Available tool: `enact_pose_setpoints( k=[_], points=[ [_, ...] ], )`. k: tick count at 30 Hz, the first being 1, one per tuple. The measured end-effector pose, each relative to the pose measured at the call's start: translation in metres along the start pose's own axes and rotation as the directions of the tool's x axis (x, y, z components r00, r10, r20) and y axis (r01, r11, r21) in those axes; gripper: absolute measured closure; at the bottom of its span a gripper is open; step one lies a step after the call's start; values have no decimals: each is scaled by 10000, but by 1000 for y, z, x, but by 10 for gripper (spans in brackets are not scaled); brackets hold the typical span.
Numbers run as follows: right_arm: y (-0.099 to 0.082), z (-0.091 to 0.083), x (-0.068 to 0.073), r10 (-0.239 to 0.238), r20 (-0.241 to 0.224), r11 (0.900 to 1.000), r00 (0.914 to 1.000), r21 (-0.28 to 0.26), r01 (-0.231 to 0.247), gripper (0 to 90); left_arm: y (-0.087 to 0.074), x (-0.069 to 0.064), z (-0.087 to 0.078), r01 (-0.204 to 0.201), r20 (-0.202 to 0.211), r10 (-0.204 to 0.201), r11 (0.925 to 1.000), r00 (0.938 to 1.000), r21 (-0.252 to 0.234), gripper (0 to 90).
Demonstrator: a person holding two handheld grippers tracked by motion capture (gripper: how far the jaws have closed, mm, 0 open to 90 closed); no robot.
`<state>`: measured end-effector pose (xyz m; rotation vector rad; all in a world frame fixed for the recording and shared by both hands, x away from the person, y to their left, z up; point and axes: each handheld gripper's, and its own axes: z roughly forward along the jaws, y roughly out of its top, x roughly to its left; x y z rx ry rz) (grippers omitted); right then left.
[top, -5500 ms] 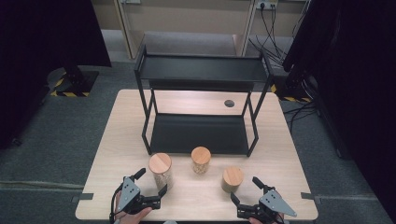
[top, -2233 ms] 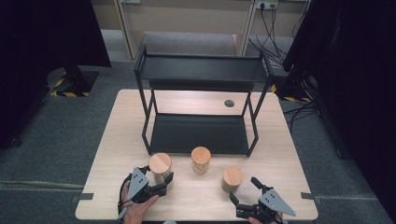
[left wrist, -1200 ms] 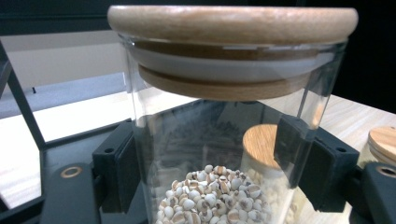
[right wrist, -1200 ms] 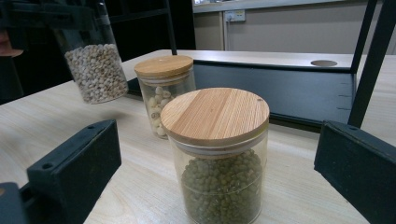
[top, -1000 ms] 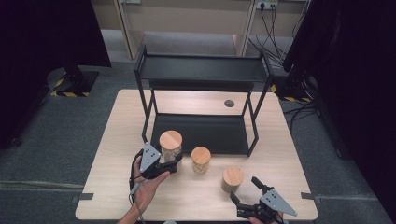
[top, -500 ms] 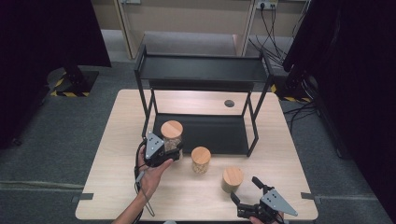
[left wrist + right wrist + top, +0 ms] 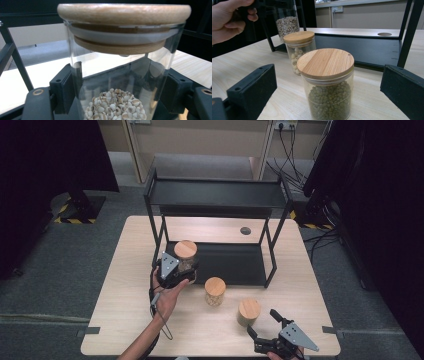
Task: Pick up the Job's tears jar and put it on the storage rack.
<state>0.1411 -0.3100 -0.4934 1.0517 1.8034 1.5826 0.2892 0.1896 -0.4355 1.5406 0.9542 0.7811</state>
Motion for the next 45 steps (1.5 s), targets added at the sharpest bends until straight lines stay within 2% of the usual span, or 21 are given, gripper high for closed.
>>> enact_pose_setpoints(
  k=[5,12,14,17,23,35,45],
  points=[
    [0,0,0,12,-4,10000,10000,-26,-12,8,-1,0,10,130,-120,-130,9999,9998,-41,254],
    [0,-1,-1,7,-24,10000,10000,-41,-7,8,-3,-1,23,128,-469,-126,9999,9988,43,254],
    [0,-1,-1,14,-25,10000,10000,-42,-14,9,-4,-3,26,20,-569,-17,10000,9984,61,254],
    [0,-1,-1,25,-21,10000,10000,-39,-26,9,-5,-1,33,227,-701,-219,9997,9973,105,254],
    [0,-1,-1,20,-35,10000,10000,-49,-20,9,-8,-2,42,265,-840,-256,9996,9961,89,254],
    [0,-1,-2,19,-51,10000,10000,-75,-19,9,-15,0,53,351,-1177,-326,9992,9925,192,254],
    [0,-1,-1,21,-71,10000,10000,-78,-21,9,-21,-1,54,273,-1202,-251,9995,9924,168,253]
  ],
)
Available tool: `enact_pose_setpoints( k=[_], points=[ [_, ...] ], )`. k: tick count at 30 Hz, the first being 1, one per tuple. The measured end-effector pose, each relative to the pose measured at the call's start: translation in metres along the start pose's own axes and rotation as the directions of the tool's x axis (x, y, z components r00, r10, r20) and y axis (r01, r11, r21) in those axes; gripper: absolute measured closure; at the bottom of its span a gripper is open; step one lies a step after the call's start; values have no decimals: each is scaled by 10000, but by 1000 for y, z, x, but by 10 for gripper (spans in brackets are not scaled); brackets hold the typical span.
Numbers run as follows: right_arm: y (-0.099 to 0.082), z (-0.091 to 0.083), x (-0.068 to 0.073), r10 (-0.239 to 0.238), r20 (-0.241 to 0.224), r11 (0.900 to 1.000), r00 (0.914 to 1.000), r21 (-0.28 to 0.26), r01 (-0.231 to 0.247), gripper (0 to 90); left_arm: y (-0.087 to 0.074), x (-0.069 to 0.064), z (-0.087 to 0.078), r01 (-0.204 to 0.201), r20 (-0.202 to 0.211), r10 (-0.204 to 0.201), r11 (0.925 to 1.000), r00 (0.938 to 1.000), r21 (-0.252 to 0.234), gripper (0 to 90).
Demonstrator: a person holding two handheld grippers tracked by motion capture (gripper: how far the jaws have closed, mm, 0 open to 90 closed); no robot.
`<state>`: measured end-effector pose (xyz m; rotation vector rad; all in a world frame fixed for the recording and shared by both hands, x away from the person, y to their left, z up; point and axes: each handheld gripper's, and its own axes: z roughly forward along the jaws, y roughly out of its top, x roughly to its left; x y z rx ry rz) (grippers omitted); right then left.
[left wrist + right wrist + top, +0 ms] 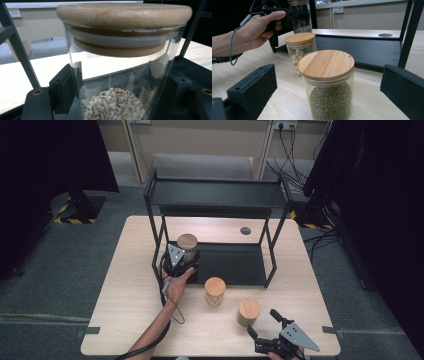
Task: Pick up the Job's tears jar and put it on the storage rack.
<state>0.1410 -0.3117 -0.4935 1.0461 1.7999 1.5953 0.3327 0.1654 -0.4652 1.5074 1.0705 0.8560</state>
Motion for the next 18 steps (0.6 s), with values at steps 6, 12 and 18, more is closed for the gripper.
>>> enact_pose_setpoints(
  k=[6,12,18],
  points=[
    [0,-1,0,-17,-4,10000,10000,-30,17,9,0,-3,-3,-51,-125,51,10000,9999,-13,191],
    [0,0,1,6,-35,10000,10000,-25,-6,9,6,-6,-13,47,-366,-42,9999,9993,135,58],
    [0,0,1,27,-59,10000,10000,-9,-27,9,7,-8,-22,82,-279,-74,9995,9996,299,9]
  ],
)
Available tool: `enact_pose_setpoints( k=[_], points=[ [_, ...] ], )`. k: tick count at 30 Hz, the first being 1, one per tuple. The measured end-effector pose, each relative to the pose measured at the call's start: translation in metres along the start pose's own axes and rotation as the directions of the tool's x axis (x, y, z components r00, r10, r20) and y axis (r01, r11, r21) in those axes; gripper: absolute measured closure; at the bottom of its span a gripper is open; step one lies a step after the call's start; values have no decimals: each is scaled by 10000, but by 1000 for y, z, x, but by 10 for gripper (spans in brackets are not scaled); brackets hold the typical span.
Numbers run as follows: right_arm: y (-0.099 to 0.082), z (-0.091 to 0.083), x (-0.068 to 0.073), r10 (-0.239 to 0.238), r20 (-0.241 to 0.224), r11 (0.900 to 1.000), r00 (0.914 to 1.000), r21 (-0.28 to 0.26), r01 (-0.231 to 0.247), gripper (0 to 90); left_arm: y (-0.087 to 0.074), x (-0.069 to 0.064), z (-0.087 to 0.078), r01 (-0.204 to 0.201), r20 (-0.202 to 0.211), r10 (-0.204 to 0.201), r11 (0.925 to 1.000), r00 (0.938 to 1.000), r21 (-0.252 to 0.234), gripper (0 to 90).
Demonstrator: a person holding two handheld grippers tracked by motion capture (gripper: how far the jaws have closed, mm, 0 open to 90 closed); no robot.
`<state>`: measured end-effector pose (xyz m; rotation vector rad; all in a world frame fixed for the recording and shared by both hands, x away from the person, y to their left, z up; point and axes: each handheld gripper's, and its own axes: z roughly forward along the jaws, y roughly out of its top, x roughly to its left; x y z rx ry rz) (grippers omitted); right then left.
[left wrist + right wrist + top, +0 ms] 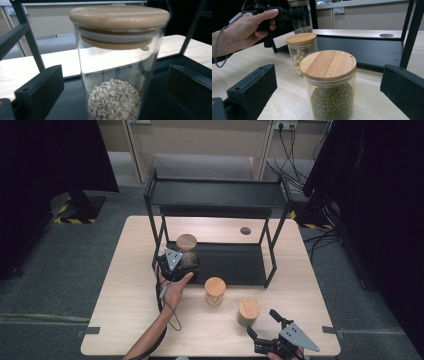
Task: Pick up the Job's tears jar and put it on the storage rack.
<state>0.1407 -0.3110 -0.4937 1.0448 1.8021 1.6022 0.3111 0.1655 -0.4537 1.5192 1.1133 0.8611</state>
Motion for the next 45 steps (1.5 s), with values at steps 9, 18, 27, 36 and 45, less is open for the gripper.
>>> enact_pose_setpoints(
  k=[9,18,27,36,45],
  points=[
    [0,0,0,24,-20,10000,10000,5,-24,9,0,0,-12,-32,412,39,9999,9991,-152,8],
    [0,0,0,40,-16,10000,10000,-13,-40,9,3,-3,-30,-177,792,186,9998,9967,-114,13],
    [0,0,1,14,-8,10000,10000,-44,-14,9,-1,1,-46,-141,1150,161,9997,9932,-181,13],
    [0,-1,1,13,-2,10000,10000,-50,-13,9,-7,4,-67,-291,1684,355,9988,9851,-405,13],
    [0,0,1,7,-13,10000,10000,-51,-7,9,-16,11,-90,-279,1948,397,9976,9800,-631,13]
  ],
)
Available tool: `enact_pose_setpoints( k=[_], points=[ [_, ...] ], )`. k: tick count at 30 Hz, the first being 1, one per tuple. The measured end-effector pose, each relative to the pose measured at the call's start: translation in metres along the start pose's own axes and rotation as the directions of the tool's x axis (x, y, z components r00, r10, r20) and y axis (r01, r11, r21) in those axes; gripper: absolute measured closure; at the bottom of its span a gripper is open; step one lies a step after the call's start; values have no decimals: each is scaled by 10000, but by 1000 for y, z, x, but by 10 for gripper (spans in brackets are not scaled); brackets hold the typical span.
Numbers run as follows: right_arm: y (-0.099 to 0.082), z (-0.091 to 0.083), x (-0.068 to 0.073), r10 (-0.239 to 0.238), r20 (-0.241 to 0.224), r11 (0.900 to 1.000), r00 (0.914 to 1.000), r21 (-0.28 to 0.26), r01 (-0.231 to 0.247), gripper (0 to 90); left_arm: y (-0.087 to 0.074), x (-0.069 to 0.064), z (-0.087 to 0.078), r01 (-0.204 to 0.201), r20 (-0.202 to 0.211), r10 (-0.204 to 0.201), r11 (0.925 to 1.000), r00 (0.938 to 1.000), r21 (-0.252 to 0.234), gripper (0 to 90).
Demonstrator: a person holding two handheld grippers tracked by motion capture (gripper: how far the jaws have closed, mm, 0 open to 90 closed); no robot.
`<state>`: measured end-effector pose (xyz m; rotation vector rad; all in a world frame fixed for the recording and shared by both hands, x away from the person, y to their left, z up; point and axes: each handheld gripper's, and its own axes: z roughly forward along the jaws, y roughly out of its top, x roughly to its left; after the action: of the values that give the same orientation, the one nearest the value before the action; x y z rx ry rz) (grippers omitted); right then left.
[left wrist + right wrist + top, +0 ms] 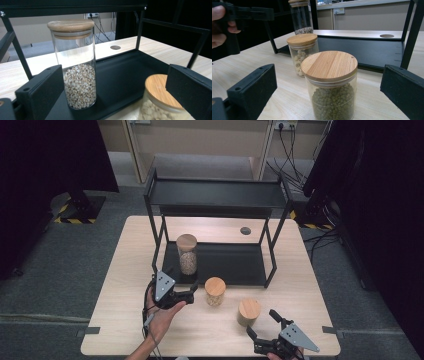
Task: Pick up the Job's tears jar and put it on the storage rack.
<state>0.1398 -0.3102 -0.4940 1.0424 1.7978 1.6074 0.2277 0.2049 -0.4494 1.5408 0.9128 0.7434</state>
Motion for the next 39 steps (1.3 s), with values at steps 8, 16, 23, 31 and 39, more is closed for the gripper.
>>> enact_pose_setpoints(
  k=[8,16,23,31,39],
  points=[
    [0,0,-1,64,-3,10000,10000,-4,-64,9,-10,-3,-16,49,421,-51,10000,9991,46,13],
    [0,0,0,88,5,10000,10000,2,-88,9,-11,-6,-33,-21,634,25,10000,9980,-63,13],
    [0,0,0,87,7,10000,10000,-8,-87,9,-16,-6,-47,56,762,-44,9999,9971,-152,13],
    [-1,1,1,86,3,10000,10000,-12,-86,9,-32,-9,-61,97,971,-54,9990,9953,-439,13],
    [-1,0,0,91,13,10000,10000,-25,-91,9,-43,-10,-69,245,1140,-178,9981,9933,-570,10]
  ],
)
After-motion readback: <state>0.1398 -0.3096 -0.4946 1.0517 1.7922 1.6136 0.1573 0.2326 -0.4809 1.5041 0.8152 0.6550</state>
